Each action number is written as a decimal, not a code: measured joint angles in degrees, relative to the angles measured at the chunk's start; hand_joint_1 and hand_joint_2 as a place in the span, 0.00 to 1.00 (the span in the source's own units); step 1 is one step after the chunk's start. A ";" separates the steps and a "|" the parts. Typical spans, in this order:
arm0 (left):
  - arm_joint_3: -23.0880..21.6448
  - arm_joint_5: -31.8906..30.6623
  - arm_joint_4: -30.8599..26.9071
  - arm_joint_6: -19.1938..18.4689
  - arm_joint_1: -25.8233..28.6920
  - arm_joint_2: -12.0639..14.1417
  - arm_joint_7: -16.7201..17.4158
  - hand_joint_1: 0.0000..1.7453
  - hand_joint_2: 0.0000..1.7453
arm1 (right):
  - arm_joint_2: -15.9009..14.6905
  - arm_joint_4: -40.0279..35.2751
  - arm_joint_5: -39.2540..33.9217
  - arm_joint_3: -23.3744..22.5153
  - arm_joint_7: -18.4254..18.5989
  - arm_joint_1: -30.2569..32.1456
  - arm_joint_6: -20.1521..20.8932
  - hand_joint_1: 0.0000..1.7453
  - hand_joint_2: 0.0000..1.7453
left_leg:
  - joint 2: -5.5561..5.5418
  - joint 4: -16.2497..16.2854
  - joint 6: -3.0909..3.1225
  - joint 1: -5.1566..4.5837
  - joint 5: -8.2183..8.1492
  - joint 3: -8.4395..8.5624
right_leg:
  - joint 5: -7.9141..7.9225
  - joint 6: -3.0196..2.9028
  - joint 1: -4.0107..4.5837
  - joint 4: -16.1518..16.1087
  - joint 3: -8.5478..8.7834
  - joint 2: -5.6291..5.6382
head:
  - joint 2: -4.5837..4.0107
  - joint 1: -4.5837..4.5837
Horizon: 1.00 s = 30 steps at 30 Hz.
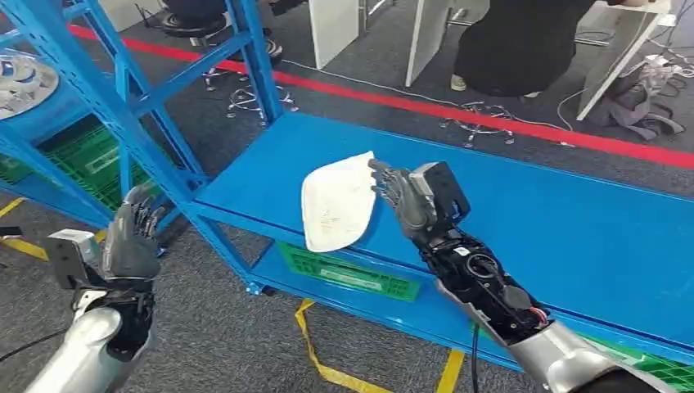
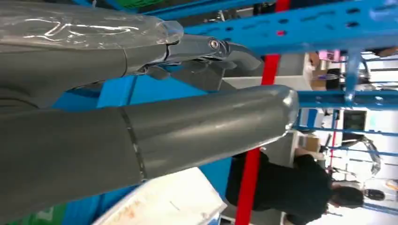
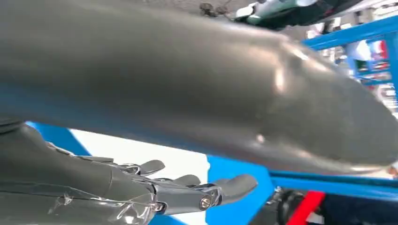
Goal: Take the parts from the cabinet and place them on the table.
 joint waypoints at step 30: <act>1.53 -1.84 -4.20 1.46 2.72 1.12 3.37 0.00 0.00 | -1.88 3.10 14.94 0.87 13.29 -2.73 14.54 0.00 1.00 | -1.10 -1.16 0.66 -0.13 -5.39 6.37 | 5.50 -0.51 0.38 0.95 -6.60 0.34 | 0.00 1.03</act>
